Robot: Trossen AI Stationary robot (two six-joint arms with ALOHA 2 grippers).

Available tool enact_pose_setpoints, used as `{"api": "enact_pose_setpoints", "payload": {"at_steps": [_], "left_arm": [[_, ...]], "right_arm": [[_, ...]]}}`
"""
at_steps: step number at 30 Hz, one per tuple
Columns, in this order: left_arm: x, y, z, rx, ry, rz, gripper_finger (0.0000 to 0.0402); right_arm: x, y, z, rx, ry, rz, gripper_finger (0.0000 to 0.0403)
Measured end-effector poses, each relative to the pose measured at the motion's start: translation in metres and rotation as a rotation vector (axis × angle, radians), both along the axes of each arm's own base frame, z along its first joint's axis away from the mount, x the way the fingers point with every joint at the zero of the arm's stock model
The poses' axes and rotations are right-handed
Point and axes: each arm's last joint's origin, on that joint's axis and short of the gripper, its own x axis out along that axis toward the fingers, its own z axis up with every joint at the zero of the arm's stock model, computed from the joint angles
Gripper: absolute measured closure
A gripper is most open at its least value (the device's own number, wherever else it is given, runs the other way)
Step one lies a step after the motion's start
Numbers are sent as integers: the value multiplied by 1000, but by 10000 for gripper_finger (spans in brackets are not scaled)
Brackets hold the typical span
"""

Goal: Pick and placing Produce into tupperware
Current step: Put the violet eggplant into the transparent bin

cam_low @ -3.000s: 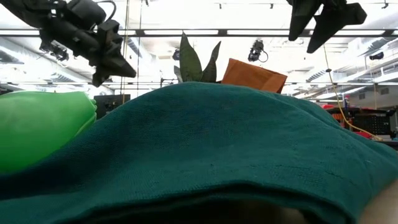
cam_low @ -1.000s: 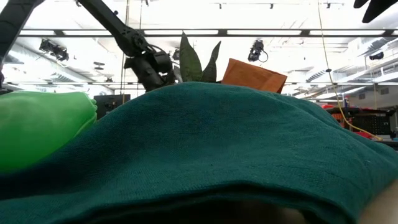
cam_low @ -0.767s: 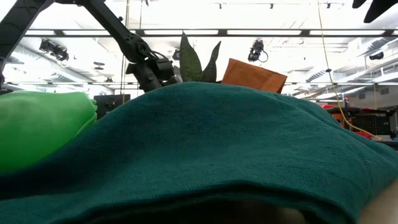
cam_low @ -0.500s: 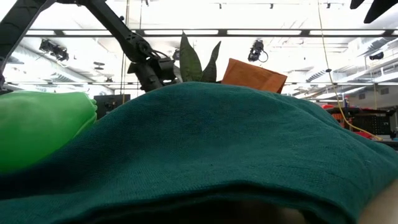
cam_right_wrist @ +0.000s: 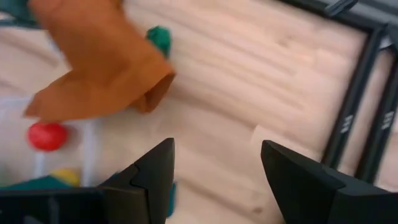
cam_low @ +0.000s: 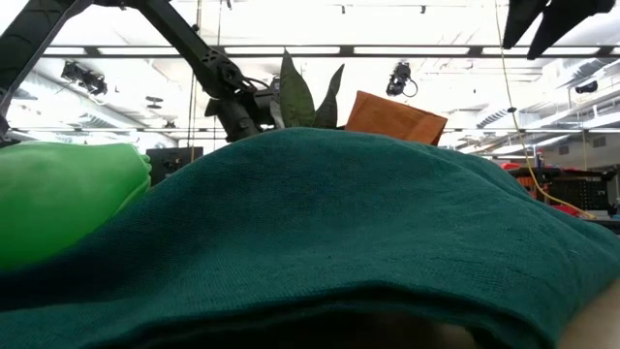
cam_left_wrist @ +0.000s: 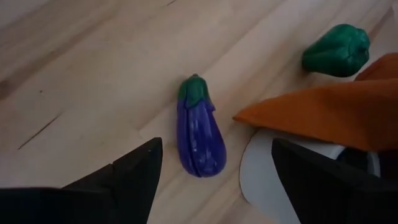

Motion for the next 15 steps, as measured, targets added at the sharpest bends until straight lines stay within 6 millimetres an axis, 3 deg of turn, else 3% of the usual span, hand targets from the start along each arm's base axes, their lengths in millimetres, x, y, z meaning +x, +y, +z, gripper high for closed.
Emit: {"api": "enact_pose_setpoints", "payload": {"at_steps": [15], "left_arm": [[0, 2, 1, 12, -10, -2, 93]], "right_arm": [[-29, -72, 19, -80, 7, -64, 201]]}}
